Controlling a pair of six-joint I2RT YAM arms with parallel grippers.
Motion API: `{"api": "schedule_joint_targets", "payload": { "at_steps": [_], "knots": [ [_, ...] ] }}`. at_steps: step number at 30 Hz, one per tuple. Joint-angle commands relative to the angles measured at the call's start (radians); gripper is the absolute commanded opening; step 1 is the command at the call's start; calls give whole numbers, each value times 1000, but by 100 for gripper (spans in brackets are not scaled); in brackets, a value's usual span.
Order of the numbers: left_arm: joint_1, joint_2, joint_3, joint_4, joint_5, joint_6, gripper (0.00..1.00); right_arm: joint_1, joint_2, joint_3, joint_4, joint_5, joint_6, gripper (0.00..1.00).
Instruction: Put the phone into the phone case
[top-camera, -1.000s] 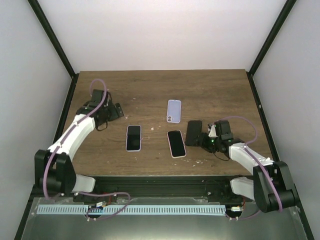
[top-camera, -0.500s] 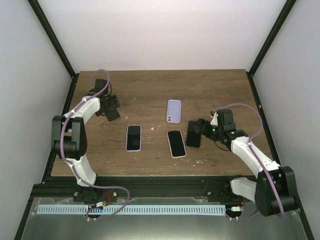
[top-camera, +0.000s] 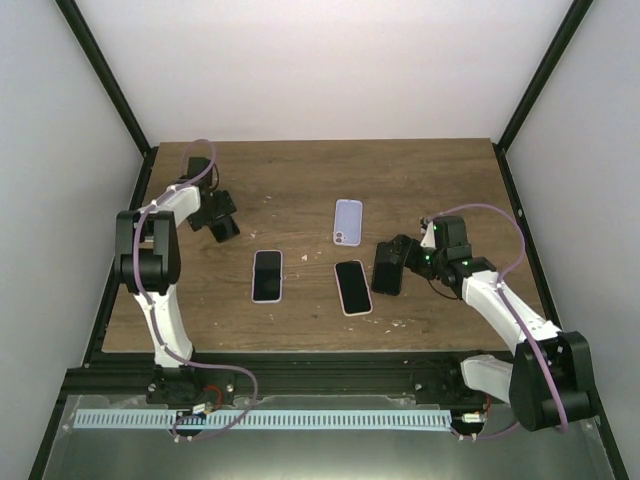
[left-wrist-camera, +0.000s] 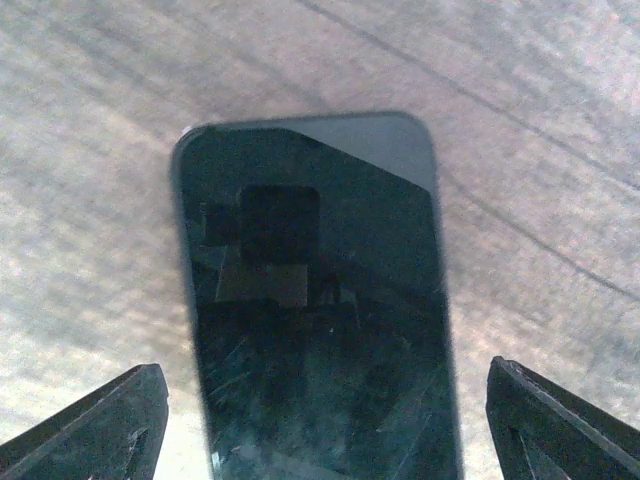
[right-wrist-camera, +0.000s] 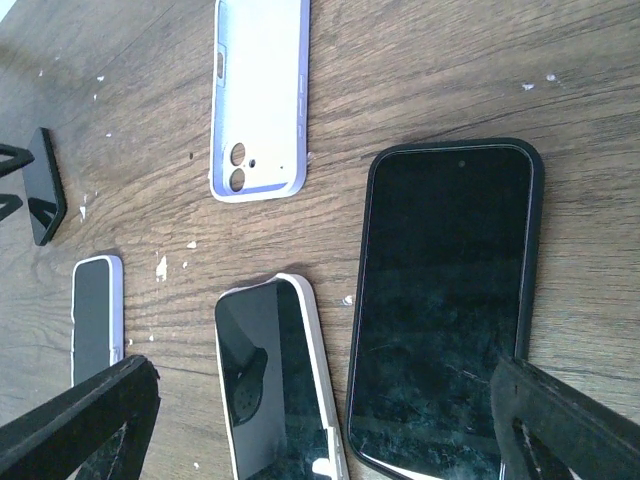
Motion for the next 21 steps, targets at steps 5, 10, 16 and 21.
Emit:
{"api": "schedule_joint_targets", "payload": {
  "at_steps": [5, 10, 16, 21],
  "knots": [
    [-1, 74, 34, 25, 61, 3, 85, 33, 2, 52, 5, 6, 1, 92],
    [-1, 117, 59, 3, 51, 6, 84, 56, 28, 46, 26, 13, 5, 92],
    [-1, 120, 72, -7, 32, 18, 76, 72, 98, 98, 51, 28, 6, 91],
    [0, 138, 122, -68, 17, 32, 72, 80, 187, 162, 84, 57, -7, 91]
  ]
}}
